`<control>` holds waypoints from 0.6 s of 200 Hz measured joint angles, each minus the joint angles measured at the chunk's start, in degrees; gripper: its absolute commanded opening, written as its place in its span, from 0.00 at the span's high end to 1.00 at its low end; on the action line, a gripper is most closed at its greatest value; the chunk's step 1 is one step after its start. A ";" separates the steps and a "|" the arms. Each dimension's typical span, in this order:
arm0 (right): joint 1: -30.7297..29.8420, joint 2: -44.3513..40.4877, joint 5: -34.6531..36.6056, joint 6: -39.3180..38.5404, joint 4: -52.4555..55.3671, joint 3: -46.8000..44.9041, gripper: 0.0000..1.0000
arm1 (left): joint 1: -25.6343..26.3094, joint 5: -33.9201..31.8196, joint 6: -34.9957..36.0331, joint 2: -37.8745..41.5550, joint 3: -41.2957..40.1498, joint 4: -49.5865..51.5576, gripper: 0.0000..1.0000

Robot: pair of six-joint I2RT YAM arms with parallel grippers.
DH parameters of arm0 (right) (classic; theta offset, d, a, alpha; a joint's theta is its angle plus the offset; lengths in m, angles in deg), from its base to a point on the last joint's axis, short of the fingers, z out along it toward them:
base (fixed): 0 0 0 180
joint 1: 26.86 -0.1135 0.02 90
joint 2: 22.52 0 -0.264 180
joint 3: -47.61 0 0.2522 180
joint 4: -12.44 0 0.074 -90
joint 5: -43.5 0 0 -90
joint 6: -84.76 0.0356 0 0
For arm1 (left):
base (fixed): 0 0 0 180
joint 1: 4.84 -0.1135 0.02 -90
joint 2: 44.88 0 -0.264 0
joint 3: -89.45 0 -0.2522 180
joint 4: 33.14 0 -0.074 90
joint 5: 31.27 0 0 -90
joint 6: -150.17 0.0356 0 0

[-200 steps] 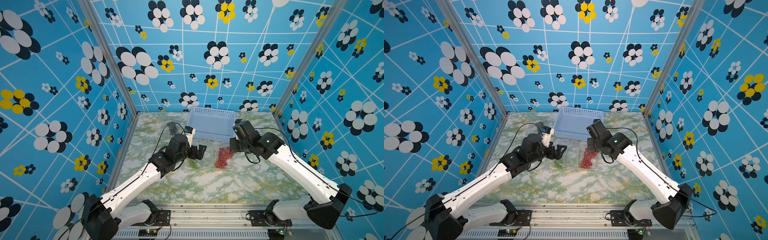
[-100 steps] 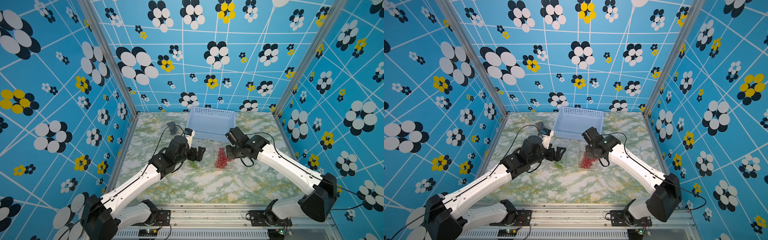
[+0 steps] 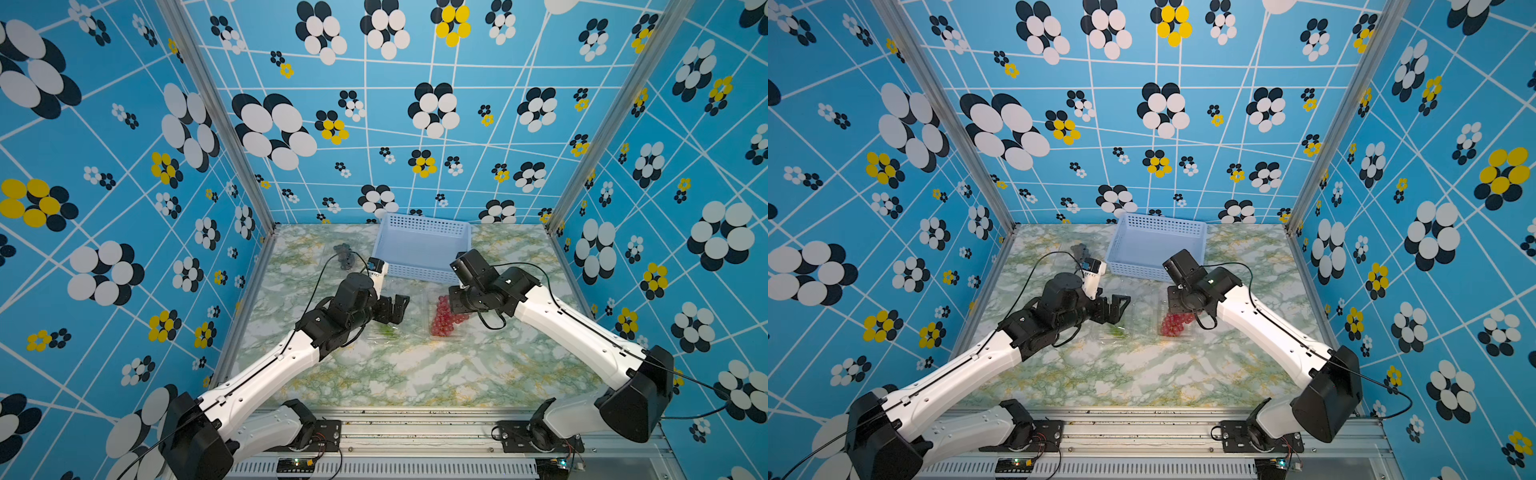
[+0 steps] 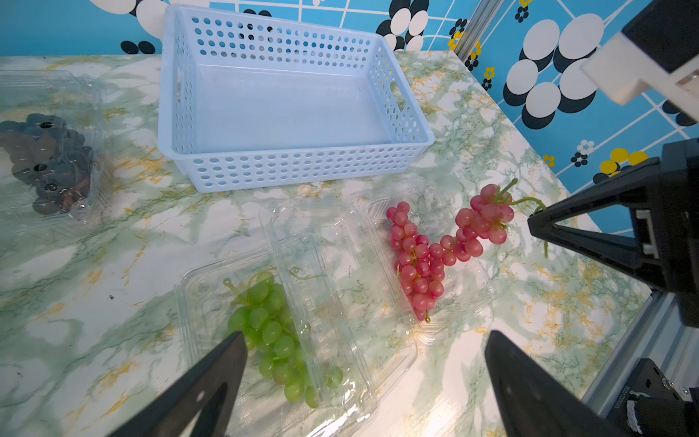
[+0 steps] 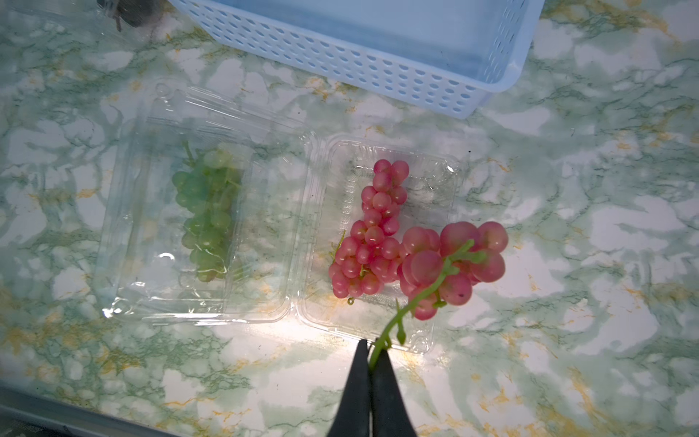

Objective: Pack grapes into containers
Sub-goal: Place the grape into the packing box.

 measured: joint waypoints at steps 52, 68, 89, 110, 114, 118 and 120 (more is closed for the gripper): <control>-0.92 -4.02 -1.29 -1.44 3.04 1.20 1.00 | 0.02 -0.59 -0.02 0.85 0.00 0.09 0.01; -2.38 -4.00 -1.77 -1.95 3.67 1.55 1.00 | 0.02 -0.59 -0.02 0.85 -0.07 0.11 0.00; -3.80 -3.54 -2.60 -2.60 4.31 1.86 1.00 | 0.02 -0.74 0.00 0.85 -0.33 0.13 0.00; -3.91 -2.69 -2.67 -3.08 4.35 1.88 1.00 | 0.00 -0.79 0.00 0.85 -0.50 0.13 0.00; -3.91 -2.54 -2.60 -3.15 4.31 1.88 1.00 | 0.00 -0.79 0.00 0.85 -0.61 0.11 0.00; -3.91 -2.23 -2.58 -3.26 4.26 1.88 1.00 | 0.00 -0.79 0.02 0.85 -0.66 0.13 0.00; -3.91 -2.12 -2.56 -3.28 4.17 1.88 1.00 | 0.00 -0.79 0.00 0.85 -0.72 0.17 0.01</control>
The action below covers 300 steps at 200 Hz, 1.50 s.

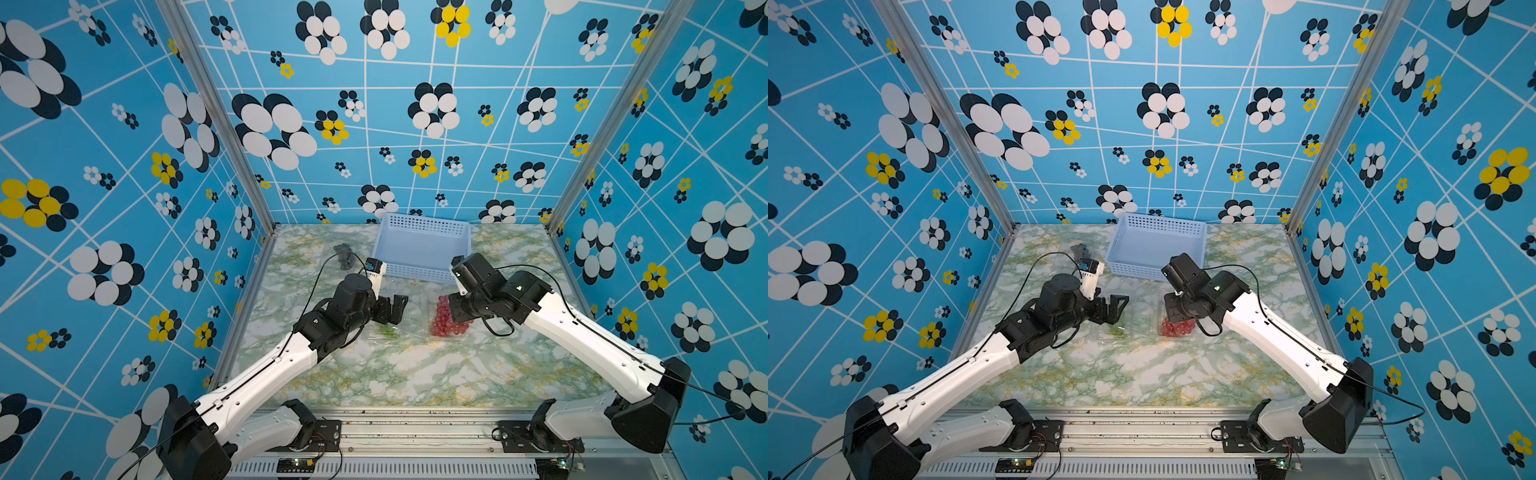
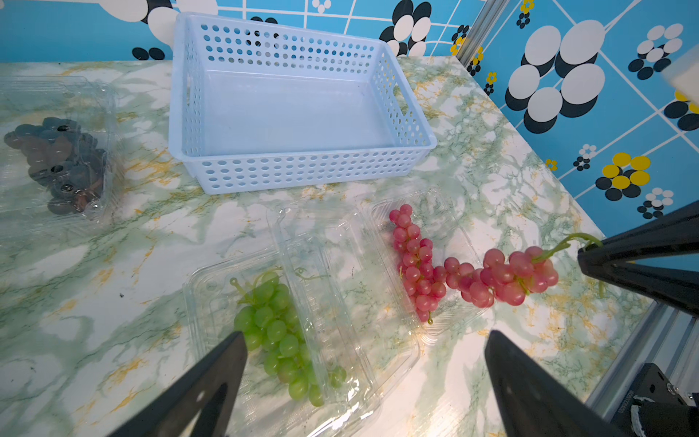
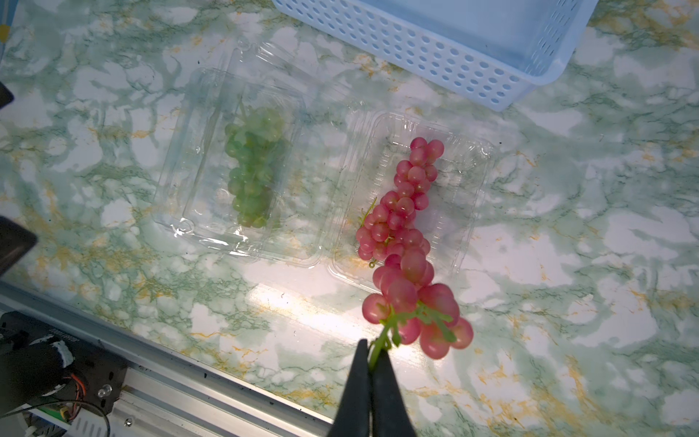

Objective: Pack grapes into containers
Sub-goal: Place the grape into the packing box.

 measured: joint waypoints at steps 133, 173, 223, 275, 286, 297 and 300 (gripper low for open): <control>11.13 20.17 -4.33 -3.30 -8.50 4.66 1.00 | -0.48 0.00 0.63 -1.75 -0.28 0.00 0.00; 11.43 23.06 -7.67 -3.34 -10.62 4.42 1.00 | -0.66 0.02 0.66 -2.82 -0.28 0.04 0.00; 10.45 22.73 -9.51 -2.51 -13.51 -1.42 1.00 | -1.25 0.04 0.61 -2.82 -0.28 -0.02 0.00; 9.70 22.75 -9.44 -1.62 -15.17 -2.69 1.00 | -1.25 0.07 0.44 -2.82 -0.28 -0.07 0.00; 9.70 22.88 -9.42 -1.46 -15.19 -2.49 1.00 | -1.25 0.07 0.44 -2.82 -0.28 -0.04 0.00; 9.70 23.17 -9.40 -1.42 -15.17 -1.86 1.00 | -1.25 0.07 0.44 -2.82 -0.28 -0.04 0.00; 9.73 23.32 -9.40 -1.42 -15.10 -1.49 1.00 | -1.25 0.07 0.44 -2.82 -0.28 -0.04 0.00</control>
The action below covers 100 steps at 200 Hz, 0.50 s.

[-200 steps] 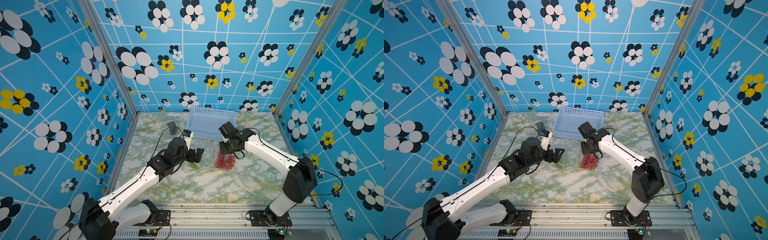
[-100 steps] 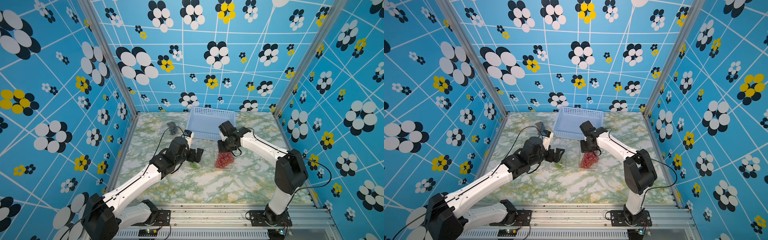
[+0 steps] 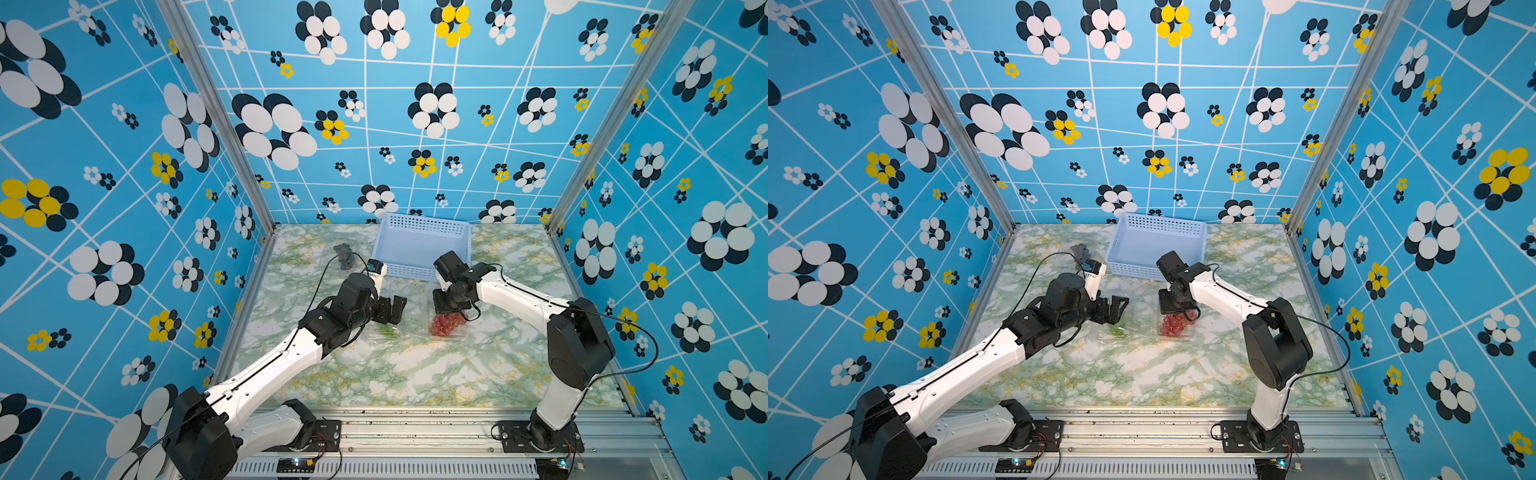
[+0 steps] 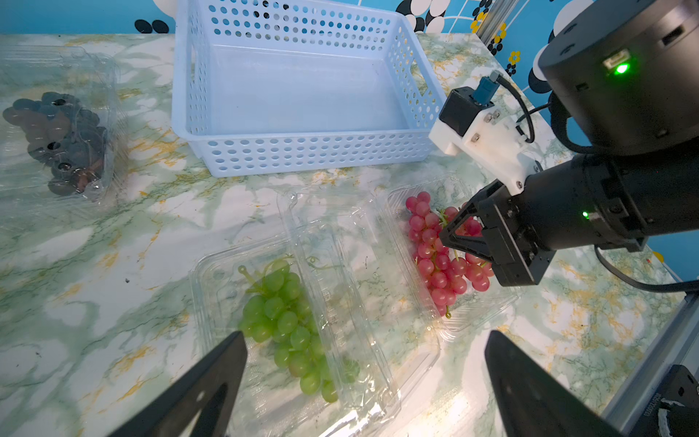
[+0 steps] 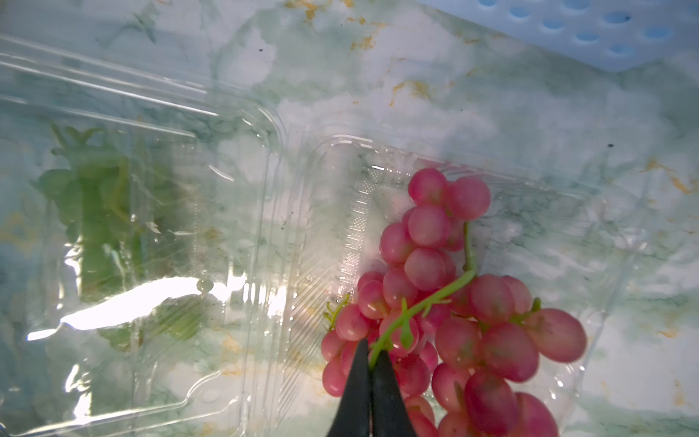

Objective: Pack grapes into containers
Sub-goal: Place the grape into the packing box.

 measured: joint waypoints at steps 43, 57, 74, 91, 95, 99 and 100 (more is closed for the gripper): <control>0.13 1.44 1.11 0.09 0.79 5.01 0.85 | 0.00 0.00 0.00 0.00 0.00 0.04 0.01; 0.15 1.42 1.66 0.09 1.11 5.53 0.83 | 0.00 0.00 0.00 0.00 0.00 0.04 0.01; 0.26 1.40 2.12 -0.02 1.46 5.62 0.83 | 0.00 0.00 0.00 0.00 0.00 0.04 0.01; 0.48 1.33 2.40 -0.02 2.01 5.62 0.80 | 0.00 0.02 -0.02 0.00 0.02 0.02 0.00; 0.52 1.31 2.51 -0.02 2.12 5.62 0.79 | 0.00 0.02 -0.02 0.00 0.02 0.02 0.01; 0.59 1.31 2.60 -0.07 2.19 5.60 0.78 | 0.00 0.02 -0.02 0.00 0.02 0.02 0.00; 0.61 1.31 2.62 -0.07 2.19 5.60 0.78 | 0.00 0.02 -0.02 0.00 0.02 0.02 0.00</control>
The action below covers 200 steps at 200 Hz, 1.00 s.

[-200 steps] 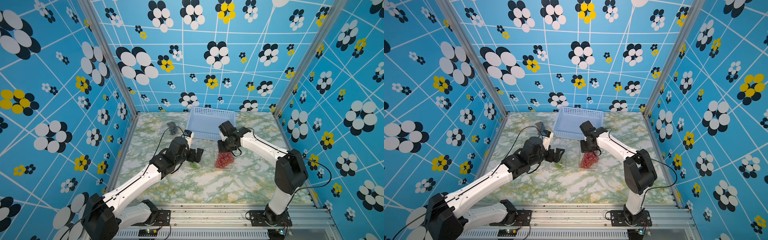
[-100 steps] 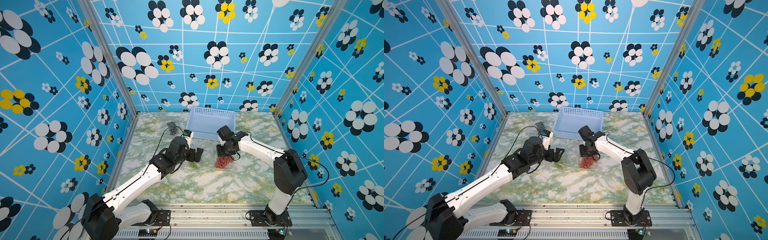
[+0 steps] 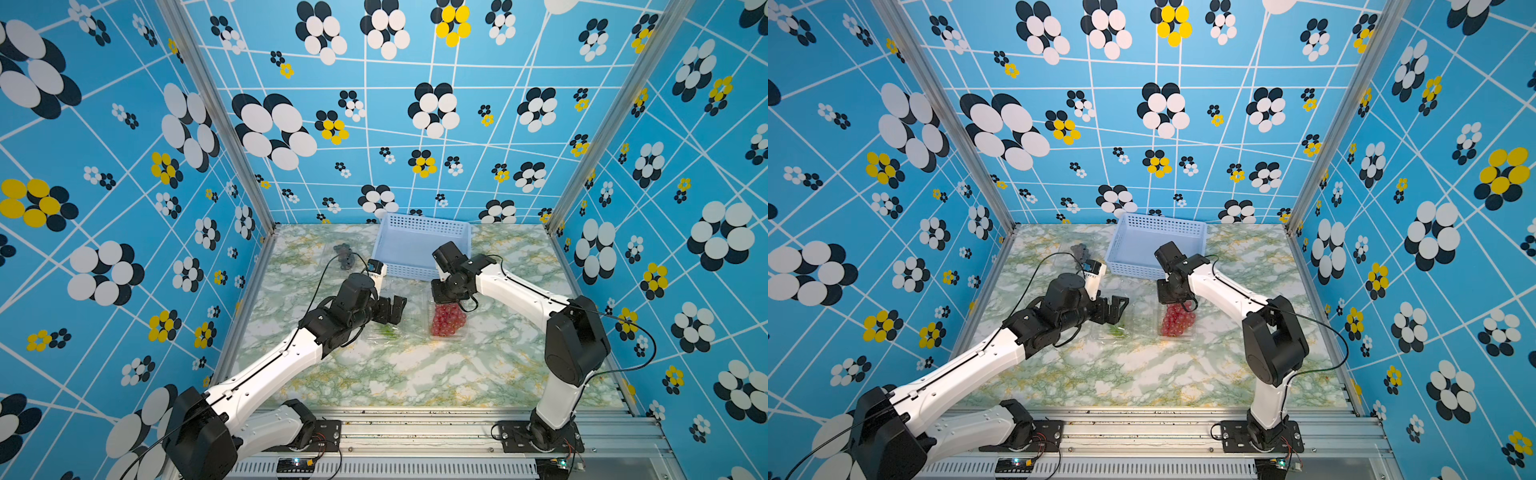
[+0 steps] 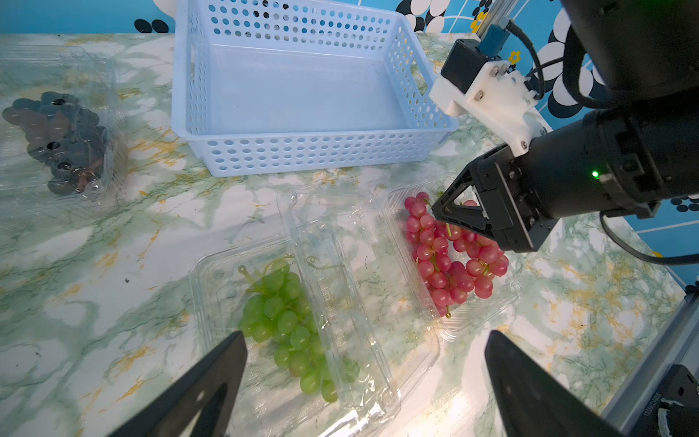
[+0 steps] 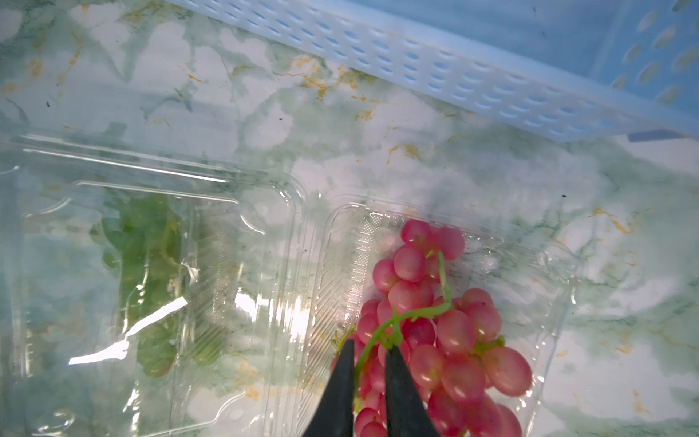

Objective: Pack grapes into containers
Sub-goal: Place the grape into the packing box.

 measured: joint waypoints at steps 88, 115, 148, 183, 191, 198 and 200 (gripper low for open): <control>0.57 -0.87 0.81 -0.52 0.35 -1.05 0.48 | 0.00 0.17 -0.02 0.00 0.00 0.04 0.00; 0.61 -3.93 0.92 -1.03 0.61 -1.29 0.42 | 0.00 0.17 -0.02 0.00 0.00 0.04 0.01; 0.61 -7.50 0.68 -1.51 0.37 -1.66 0.37 | 0.00 0.17 -0.02 0.00 0.00 0.04 0.00; 0.63 -9.25 0.31 -1.66 0.39 -4.33 0.29 | 0.00 0.20 -0.26 -0.02 0.02 0.02 0.00; 0.63 -9.49 0.28 -1.42 0.37 -5.16 0.27 | 0.00 0.20 -0.26 -0.07 0.02 0.02 0.01; 0.66 -9.77 0.17 -1.27 0.37 -5.97 0.24 | 0.00 0.17 -0.28 -0.17 0.02 0.00 0.00; 0.68 -9.86 0.11 -1.27 0.37 -6.21 0.23 | 0.00 0.20 -0.28 -0.24 0.02 0.00 0.00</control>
